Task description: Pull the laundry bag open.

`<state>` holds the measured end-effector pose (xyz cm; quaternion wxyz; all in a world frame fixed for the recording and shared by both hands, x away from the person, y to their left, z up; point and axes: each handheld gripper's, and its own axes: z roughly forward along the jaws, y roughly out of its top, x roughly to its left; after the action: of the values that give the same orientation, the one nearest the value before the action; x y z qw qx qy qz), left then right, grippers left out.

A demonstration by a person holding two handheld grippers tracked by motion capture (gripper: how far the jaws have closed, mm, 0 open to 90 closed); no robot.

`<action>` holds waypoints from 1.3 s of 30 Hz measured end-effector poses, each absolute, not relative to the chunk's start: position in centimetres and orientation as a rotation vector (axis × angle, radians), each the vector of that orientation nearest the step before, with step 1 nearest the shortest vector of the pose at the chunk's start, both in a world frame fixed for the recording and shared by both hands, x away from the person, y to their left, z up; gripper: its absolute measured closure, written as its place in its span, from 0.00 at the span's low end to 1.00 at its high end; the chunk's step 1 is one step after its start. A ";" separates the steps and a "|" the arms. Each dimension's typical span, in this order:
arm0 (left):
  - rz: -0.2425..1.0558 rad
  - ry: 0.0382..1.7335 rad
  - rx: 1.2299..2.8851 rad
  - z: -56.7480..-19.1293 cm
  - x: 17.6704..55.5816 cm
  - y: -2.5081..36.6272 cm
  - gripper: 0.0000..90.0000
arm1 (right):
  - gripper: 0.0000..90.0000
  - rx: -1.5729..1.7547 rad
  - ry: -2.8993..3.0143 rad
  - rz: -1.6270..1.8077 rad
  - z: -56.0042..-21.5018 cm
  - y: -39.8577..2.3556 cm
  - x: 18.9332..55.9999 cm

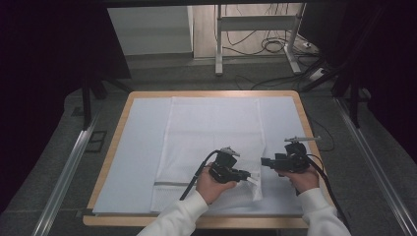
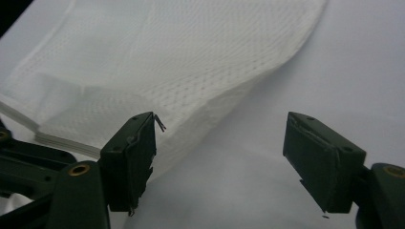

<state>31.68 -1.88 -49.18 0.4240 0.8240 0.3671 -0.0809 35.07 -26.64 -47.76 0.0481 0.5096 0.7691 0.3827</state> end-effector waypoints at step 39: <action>-0.210 0.917 2.075 -49.8 31.4 -2.7 0.97 | 0.92 1.569 2.604 1.167 -50.3 -22.6 35.2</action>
<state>31.43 -2.66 -49.84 0.4185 0.8272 0.3655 -0.0838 35.25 -22.65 -50.32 -0.0574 0.4811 0.7983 0.3578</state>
